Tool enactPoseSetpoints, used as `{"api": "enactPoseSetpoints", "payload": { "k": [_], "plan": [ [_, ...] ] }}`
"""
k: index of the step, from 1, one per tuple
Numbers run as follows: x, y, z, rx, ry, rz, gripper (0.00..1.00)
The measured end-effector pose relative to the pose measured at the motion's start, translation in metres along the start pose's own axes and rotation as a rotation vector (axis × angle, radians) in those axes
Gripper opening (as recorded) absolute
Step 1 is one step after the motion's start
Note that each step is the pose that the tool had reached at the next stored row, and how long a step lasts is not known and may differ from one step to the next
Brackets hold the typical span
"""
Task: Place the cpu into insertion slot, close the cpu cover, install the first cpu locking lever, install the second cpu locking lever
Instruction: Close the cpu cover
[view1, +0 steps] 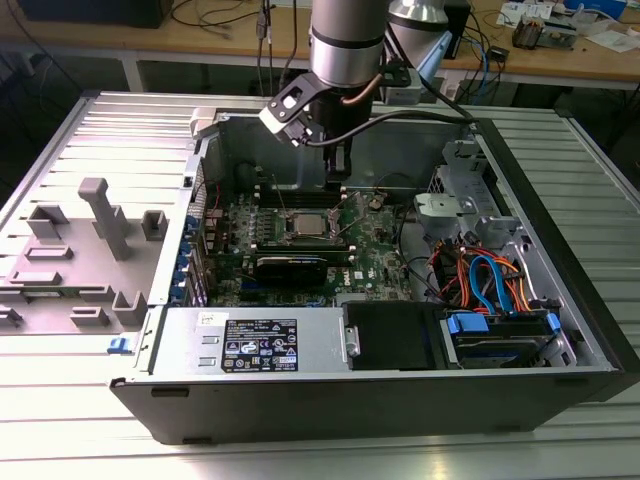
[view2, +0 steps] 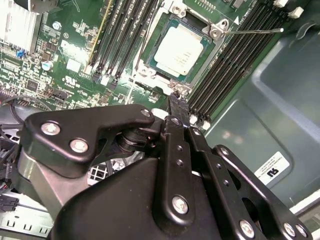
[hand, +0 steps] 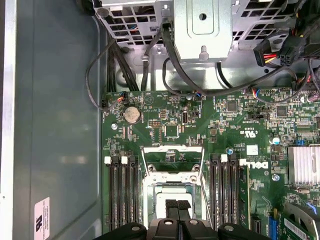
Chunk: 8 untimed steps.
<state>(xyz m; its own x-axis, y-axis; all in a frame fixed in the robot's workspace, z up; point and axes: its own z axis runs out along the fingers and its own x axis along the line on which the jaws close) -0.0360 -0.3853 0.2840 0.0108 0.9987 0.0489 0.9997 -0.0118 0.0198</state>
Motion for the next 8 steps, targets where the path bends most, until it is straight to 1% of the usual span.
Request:
{"api": "enactPoseSetpoints", "payload": {
  "k": [8],
  "plan": [
    [-0.0001,0.0,0.0,0.0,0.0001,0.0,0.11]
  ]
}}
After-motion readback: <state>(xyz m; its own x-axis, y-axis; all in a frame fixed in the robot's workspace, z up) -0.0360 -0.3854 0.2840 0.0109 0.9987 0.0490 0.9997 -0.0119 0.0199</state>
